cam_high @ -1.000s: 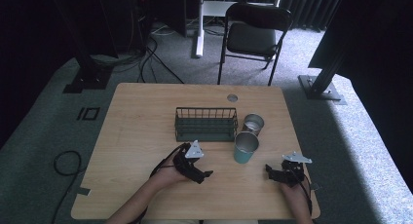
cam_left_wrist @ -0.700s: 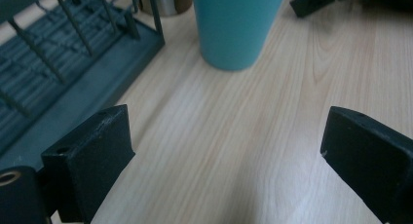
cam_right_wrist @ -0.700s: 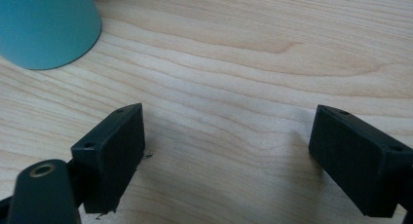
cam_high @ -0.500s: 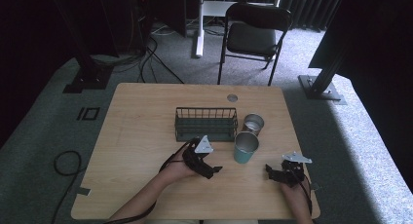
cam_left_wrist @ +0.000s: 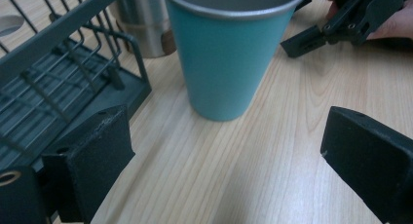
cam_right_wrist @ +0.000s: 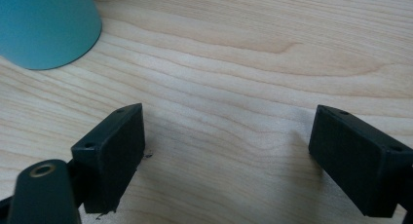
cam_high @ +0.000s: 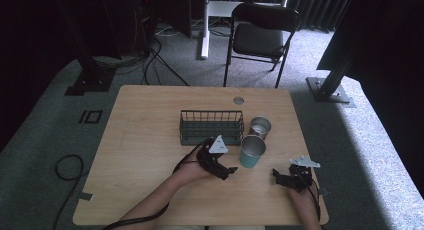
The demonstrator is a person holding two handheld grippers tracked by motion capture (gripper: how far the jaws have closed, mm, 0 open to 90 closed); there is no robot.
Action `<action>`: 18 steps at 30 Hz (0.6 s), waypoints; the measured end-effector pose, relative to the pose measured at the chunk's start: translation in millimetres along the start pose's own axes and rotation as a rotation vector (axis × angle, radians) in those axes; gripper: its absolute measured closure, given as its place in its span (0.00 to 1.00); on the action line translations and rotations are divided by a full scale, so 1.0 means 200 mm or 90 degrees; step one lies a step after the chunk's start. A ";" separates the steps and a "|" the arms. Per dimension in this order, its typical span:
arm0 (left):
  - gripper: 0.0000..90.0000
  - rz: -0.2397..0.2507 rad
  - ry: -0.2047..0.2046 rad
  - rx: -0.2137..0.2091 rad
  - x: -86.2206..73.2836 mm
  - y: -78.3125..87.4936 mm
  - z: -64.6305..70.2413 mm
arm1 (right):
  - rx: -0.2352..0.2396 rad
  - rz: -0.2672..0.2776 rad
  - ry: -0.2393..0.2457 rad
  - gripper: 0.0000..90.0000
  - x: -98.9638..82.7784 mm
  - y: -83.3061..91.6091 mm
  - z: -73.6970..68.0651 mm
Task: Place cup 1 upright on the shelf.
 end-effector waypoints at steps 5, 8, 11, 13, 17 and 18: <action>0.06 0.000 -0.010 -0.002 0.04 -0.04 0.00 | 0.000 0.000 0.000 0.14 0.00 0.00 0.00; 0.06 -0.001 -0.015 -0.005 0.06 -0.07 0.01 | 0.001 0.001 0.000 0.15 0.00 0.00 0.00; 0.06 0.003 -0.016 -0.006 0.09 -0.10 0.01 | 0.001 0.001 0.000 0.15 0.00 0.00 0.00; 0.06 0.010 -0.012 -0.011 0.10 -0.11 0.01 | 0.001 0.001 0.000 0.15 0.00 0.00 0.00; 0.06 0.003 -0.008 -0.010 0.12 -0.15 0.00 | 0.001 0.001 0.001 0.15 0.00 0.00 0.00; 0.06 0.000 -0.008 -0.009 0.12 -0.16 0.00 | 0.001 0.001 0.002 0.15 0.00 0.00 0.00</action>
Point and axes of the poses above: each handheld gripper's, and its own axes: y roughly backward along the jaws, x roughly out of its top, z roughly to its right, the point moved 8 cm from there along -y, roughly forward along the jaws, and after that the axes turned 10 degrees about -y, right-handed, at the moved point
